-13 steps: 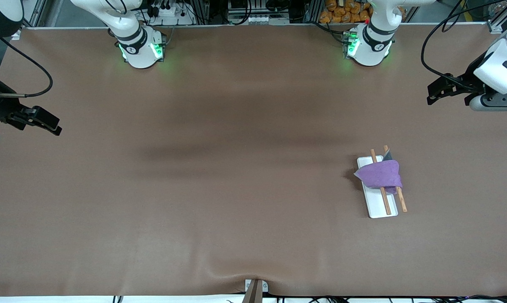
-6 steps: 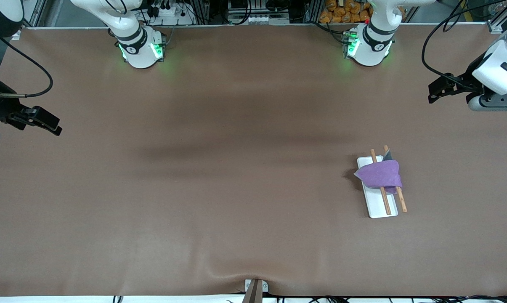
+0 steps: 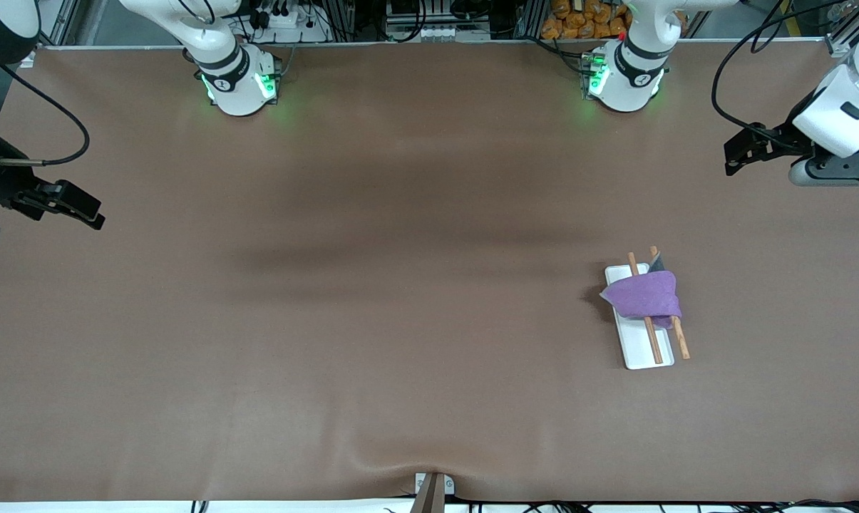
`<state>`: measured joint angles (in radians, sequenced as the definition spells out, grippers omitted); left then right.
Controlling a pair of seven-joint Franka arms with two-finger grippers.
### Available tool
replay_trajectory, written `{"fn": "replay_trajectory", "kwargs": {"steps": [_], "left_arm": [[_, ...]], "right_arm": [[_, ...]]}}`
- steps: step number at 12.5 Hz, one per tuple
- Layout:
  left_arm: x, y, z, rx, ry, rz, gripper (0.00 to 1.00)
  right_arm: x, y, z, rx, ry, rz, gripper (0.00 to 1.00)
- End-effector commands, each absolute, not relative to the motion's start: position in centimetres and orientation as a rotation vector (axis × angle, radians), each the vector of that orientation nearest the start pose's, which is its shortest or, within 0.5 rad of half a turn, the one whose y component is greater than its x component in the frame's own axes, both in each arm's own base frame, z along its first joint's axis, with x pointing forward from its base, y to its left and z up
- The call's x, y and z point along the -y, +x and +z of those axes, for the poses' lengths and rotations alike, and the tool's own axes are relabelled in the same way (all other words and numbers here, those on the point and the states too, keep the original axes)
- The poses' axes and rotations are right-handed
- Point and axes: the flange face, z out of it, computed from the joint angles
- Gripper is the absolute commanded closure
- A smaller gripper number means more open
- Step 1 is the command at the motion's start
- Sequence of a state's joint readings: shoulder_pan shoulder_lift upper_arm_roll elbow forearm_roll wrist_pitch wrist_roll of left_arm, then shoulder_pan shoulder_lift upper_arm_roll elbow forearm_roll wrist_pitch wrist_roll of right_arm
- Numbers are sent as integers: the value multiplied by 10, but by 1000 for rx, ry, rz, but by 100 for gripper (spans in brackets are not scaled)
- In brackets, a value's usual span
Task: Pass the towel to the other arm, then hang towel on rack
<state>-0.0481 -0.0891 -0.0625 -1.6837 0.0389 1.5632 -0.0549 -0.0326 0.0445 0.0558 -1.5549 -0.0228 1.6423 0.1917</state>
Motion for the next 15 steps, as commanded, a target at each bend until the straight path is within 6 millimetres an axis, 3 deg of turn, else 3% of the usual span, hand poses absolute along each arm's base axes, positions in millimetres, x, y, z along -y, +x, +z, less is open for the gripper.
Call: {"fn": "replay_trajectory", "kwargs": {"steps": [1,8,15], "left_arm": [[49,521,624,-100,-3069,2,0],[37,533,635,-44,-3075,-21,0],[30,531,636,-21,-3073,13,0]], "right_arm": [[-4,575,614,-262,-3162,-71,0],[-4,576,612,-262,-3162,-71,0],[-4,575,612,-262,-3163,-64,0]]}}
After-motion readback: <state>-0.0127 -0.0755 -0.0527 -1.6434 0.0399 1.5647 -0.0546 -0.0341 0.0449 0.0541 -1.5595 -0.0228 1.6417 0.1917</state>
